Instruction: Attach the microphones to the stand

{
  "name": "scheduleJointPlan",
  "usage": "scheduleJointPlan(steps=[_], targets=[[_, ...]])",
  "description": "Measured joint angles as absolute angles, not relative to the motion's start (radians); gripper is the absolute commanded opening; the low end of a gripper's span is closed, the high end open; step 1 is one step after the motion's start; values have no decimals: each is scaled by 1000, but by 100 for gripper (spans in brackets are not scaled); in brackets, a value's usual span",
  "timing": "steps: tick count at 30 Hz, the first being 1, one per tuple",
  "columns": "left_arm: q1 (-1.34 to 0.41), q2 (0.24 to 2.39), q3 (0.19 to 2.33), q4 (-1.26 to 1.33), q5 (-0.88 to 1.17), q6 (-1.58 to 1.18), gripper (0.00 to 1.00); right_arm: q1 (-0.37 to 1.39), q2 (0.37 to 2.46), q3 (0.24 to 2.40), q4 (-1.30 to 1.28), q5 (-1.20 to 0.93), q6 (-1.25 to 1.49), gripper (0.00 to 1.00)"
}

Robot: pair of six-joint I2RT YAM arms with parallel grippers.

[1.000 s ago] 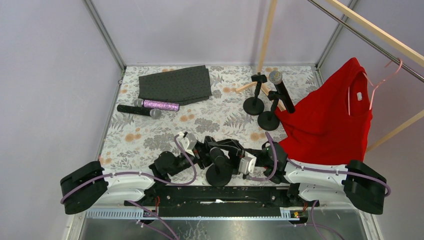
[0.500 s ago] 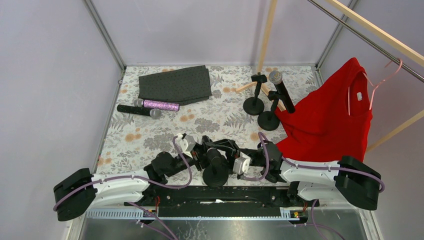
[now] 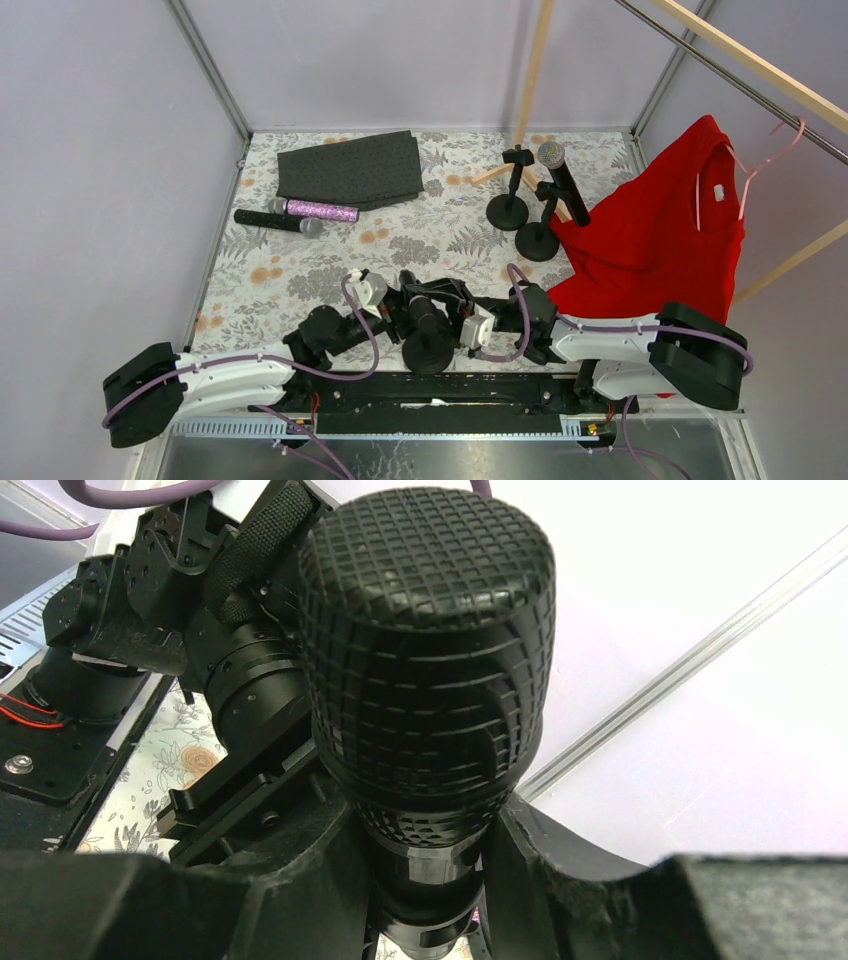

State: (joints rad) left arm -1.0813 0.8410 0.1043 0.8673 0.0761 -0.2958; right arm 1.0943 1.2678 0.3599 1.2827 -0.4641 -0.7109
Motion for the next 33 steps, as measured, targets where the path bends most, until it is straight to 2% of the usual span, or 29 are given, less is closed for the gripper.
scheduleJointPlan(steps=[3,6,12,13,15,21,26,33], targets=[[-1081,831,103,858,71,-294,0,1095,1280,362,1297,-465,-711,1],[-1081,813,94,854,66,-289,0,1097,1287,370,1293,-469,-712,16],[-1083,763,89,800,62,-268,0,1103,1243,385,1204,-469,-713,31],[-1087,758,89,794,63,-261,0,1103,1225,388,1174,-469,-712,40],[-1093,754,89,788,66,-251,0,1103,1172,398,1080,-469,-707,50],[-1112,754,89,787,112,-191,0,1101,1048,429,874,-456,-667,63],[-1119,754,89,789,123,-175,0,1094,987,438,784,-453,-631,69],[-1132,757,89,818,136,-168,0,1065,944,453,583,-448,-621,71]])
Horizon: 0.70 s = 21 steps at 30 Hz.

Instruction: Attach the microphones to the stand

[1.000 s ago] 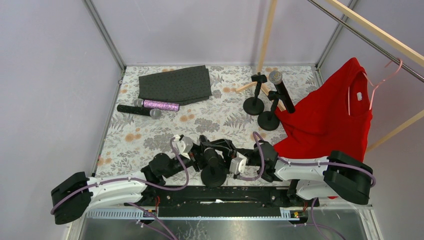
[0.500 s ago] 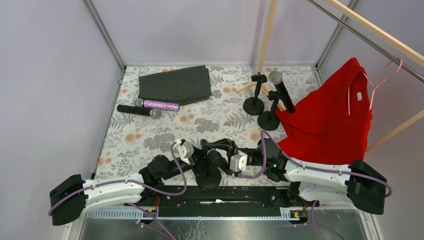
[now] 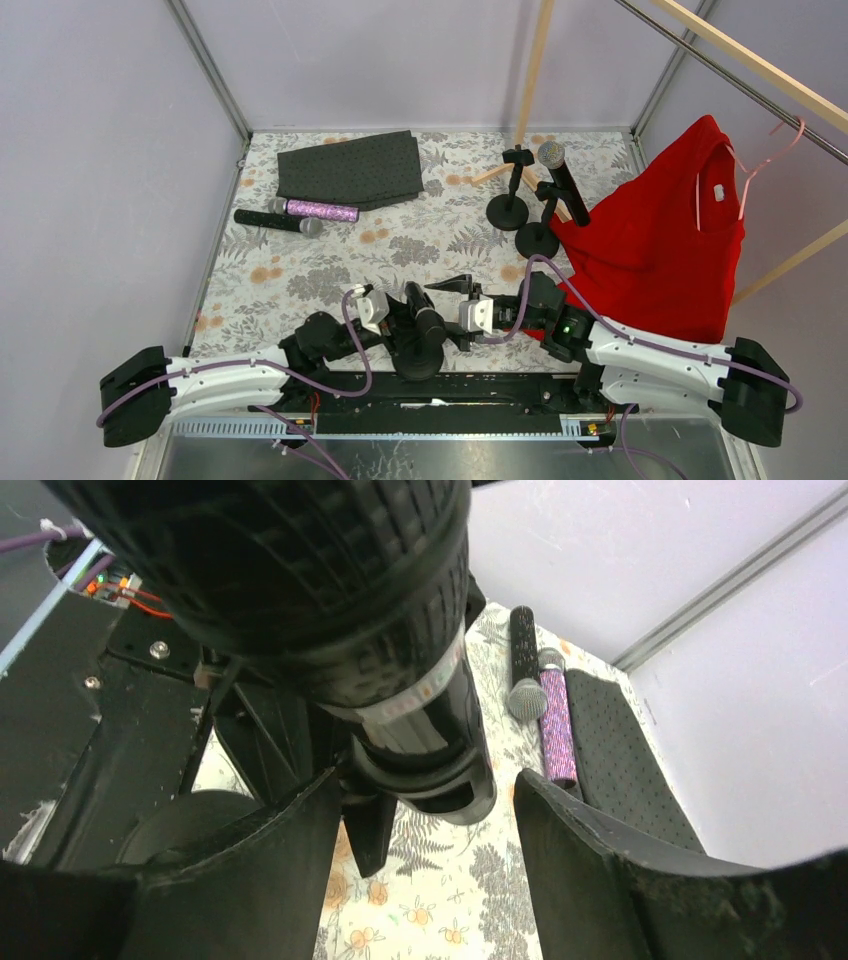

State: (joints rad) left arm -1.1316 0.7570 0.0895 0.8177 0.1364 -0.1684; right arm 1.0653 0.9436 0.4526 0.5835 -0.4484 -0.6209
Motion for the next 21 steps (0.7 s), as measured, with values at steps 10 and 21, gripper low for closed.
scheduleJointPlan(steps=[10,21], targets=[[-1145,762,89,866,2,-156,0,1056,762,405,423,-361,-618,72],[-1141,983,109,1102,-251,-63,0,1054,435,301,346,-118,-460,71]])
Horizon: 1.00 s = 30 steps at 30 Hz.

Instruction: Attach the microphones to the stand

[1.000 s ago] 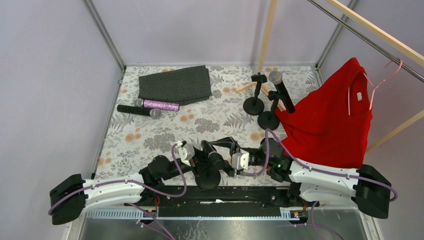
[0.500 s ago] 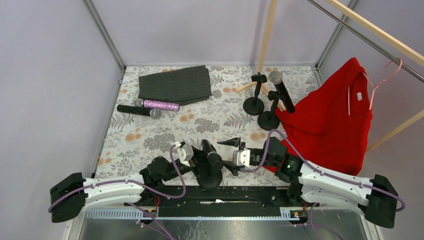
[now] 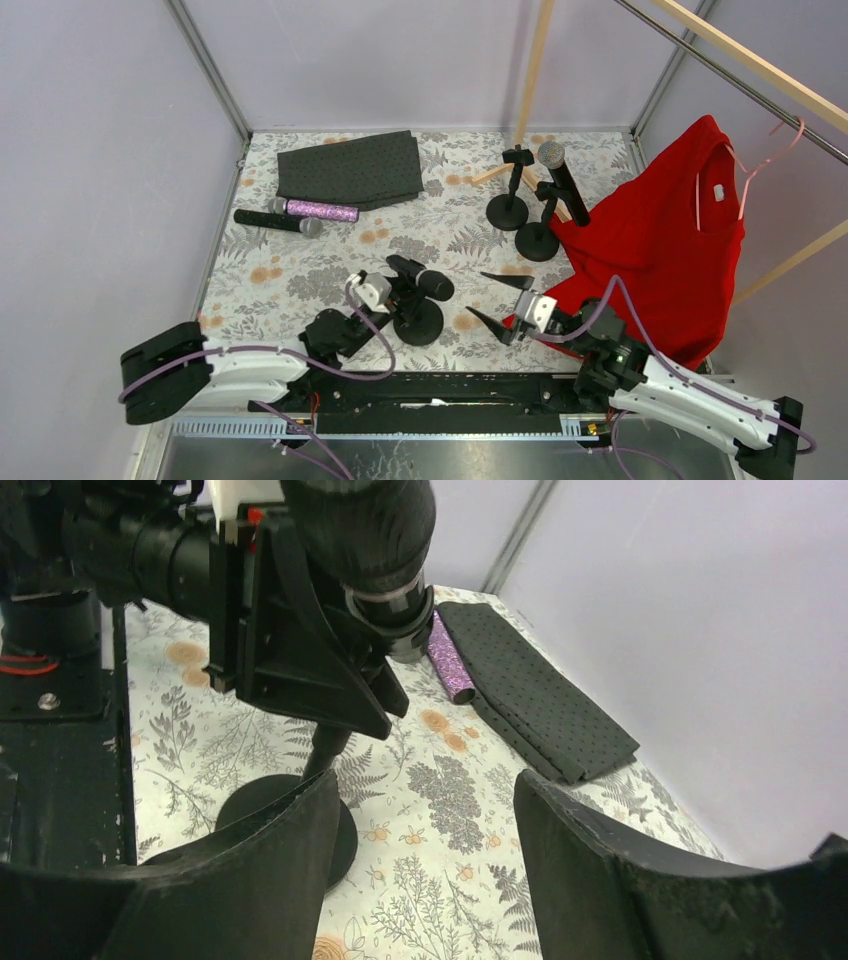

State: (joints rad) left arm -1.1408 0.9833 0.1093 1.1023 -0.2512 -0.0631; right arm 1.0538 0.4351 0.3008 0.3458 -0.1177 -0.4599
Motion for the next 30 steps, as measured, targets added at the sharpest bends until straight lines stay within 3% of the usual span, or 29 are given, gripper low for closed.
scheduleJointPlan(steps=[9,16,30], targets=[[-1083,1258,235,1269,-274,-25,0,1054,273,331,178,94,-331,72],[-1024,1510,403,1365,-184,-35,0,1053,235,538,39,264,-247,71],[-982,1931,803,1386,0,-112,0,1053,162,689,-155,287,-190,71]])
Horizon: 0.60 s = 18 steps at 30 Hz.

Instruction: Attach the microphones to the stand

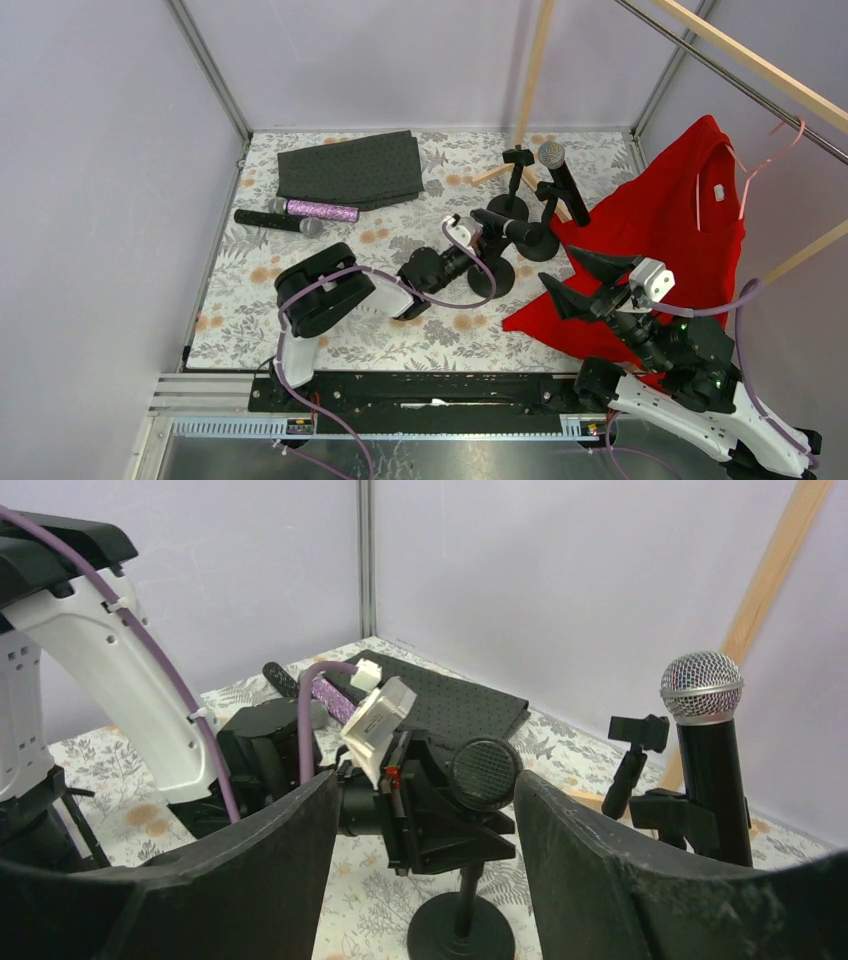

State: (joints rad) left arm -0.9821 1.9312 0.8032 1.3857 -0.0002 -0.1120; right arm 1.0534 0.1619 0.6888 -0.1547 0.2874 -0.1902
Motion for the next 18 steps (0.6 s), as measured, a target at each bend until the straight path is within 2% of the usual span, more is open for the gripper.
scheduleJointPlan(steps=[18], targets=[[-973,2119,1041,1375,74,-93,2,1053,101,677,-225,296,-213,72]])
